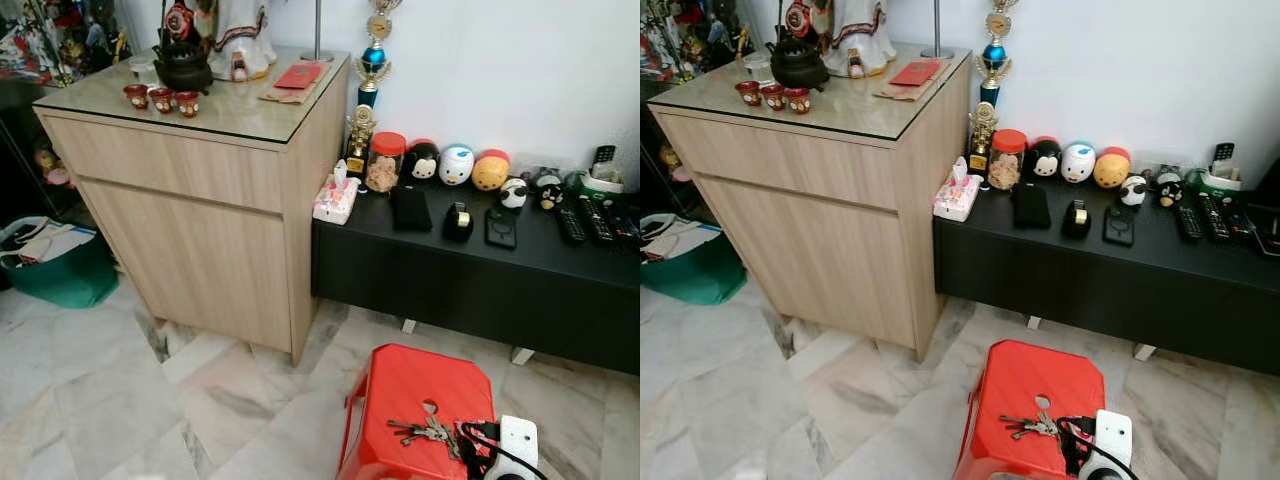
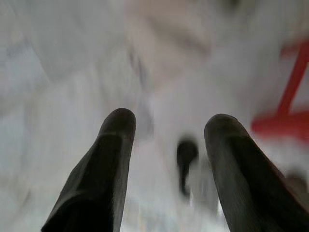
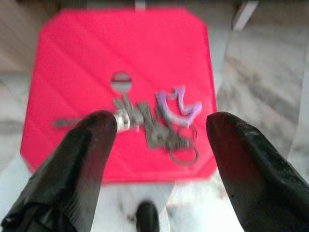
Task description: Hang keys on a hook
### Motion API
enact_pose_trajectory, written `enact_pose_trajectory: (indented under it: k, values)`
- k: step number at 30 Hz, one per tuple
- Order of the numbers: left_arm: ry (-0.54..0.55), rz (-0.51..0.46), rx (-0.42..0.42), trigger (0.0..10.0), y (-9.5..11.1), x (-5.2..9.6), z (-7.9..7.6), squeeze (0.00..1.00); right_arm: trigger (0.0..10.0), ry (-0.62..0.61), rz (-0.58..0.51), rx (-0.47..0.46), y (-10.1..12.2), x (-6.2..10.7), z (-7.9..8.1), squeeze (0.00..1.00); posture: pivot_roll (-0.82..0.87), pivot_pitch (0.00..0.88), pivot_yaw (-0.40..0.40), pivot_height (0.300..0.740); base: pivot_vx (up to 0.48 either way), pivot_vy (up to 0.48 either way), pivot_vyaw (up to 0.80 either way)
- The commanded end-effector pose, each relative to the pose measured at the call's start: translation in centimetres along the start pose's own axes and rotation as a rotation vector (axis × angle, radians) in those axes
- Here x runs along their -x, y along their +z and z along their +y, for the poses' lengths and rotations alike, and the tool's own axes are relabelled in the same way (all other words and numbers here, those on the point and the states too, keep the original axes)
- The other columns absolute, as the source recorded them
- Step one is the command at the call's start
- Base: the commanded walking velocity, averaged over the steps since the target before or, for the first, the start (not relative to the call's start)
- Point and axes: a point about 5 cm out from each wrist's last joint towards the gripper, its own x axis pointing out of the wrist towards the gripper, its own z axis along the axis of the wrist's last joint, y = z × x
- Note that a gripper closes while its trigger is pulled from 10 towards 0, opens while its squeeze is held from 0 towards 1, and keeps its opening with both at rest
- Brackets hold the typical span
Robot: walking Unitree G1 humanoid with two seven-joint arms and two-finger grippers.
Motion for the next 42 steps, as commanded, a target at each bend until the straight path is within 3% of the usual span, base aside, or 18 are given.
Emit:
enact_pose_trajectory:
  k: [1, 4, 6, 7, 8, 11, 13, 15, 22, 26, 28, 29, 42]
  values:
    - [0.018, -0.089, 0.039, 10.0, 1.4, -0.2, 0.6, 0.0, 10.0, -0.013, -0.053, 0.043, 1.1, -0.2, 0.0, 0.0, 0.0, 0.0, -0.029, 0.74, 0.0, 0.0, 0.0]
    - [-0.013, -0.21, 0.013, 10.0, 4.9, -1.2, -0.3, 0.0, 10.0, 0.025, -0.174, 0.046, 3.5, -0.6, 0.4, 0.0, 0.0, 0.0, -0.022, 0.74, 0.0, 0.0, 0.0]
    - [-0.052, -0.323, -0.042, 10.0, 8.5, -2.0, -2.2, 0.0, 10.0, 0.056, -0.304, 0.081, 5.7, -0.6, 0.9, 0.0, -0.01, 0.0, -0.019, 0.74, 0.0, 0.0, 0.0]
    - [-0.087, -0.438, -0.064, 10.0, 11.2, -2.2, -4.1, 0.0, 10.0, 0.087, -0.403, 0.104, 7.2, -0.4, 1.6, 0.0, -0.01, 0.0, -0.016, 0.74, 0.0, 0.0, 0.0]
    - [-0.087, -0.438, -0.064, 10.0, 11.2, -2.2, -4.1, 0.0, 10.0, 0.087, -0.403, 0.104, 7.2, -0.4, 1.6, 0.0, -0.01, 0.0, -0.016, 0.74, 0.0, 0.0, 0.0]
    - [-0.136, -0.63, -0.055, 10.0, 14.0, -1.1, -6.4, 0.0, 10.0, 0.172, -0.546, 0.127, 8.9, 0.5, 3.2, 0.0, -0.02, 0.0, -0.016, 0.74, 0.0, 0.0, 0.0]
    - [-0.141, -0.693, -0.059, 10.0, 13.6, 0.1, -6.6, 0.0, 10.0, 0.24, -0.596, 0.154, 9.0, 1.2, 4.7, 0.0, -0.03, 0.0, -0.014, 0.74, 0.0, 0.0, 0.0]
    - [-0.125, -0.691, -0.032, 10.0, 12.9, 0.4, -6.2, 0.0, 10.0, 0.255, -0.588, 0.153, 8.6, 1.3, 5.0, 0.0, -0.03, 0.0, -0.015, 0.74, 0.0, 0.0, 0.0]
    - [-0.101, -0.696, -0.032, 10.0, 13.5, 0.4, -5.5, 0.0, 10.0, 0.187, -0.533, 0.146, 7.6, 1.0, 4.0, 0.0, -0.01, 0.0, -0.03, 0.74, 0.0, 0.0, 0.07]
    - [-0.099, -0.699, -0.033, 10.0, 13.9, 0.7, -5.4, 0.0, 10.0, 0.198, -0.527, 0.146, 7.6, 1.2, 4.3, 0.0, 0.0, 0.0, -0.028, 0.74, 0.0, 0.0, 0.72]
    - [-0.101, -0.696, -0.04, 10.0, 13.9, 0.7, -5.5, 0.0, 10.0, 0.2, -0.524, 0.142, 7.6, 1.1, 4.4, 0.0, 0.0, 0.0, -0.029, 0.74, 0.0, 0.0, 0.43]
    - [-0.099, -0.684, -0.046, 10.0, 13.8, 0.5, -5.5, 0.0, 10.0, 0.188, -0.519, 0.097, 7.7, 1.0, 4.2, 0.0, 0.0, 0.0, -0.026, 0.74, 0.0, 0.0, 0.0]
    - [-0.155, -0.683, -0.079, 10.0, 13.7, 0.9, -6.3, 0.0, 10.0, 0.142, -0.507, 0.076, 7.4, 1.0, 3.7, 0.0, 0.0, 0.0, -0.015, 0.74, 0.0, 0.0, 0.0]
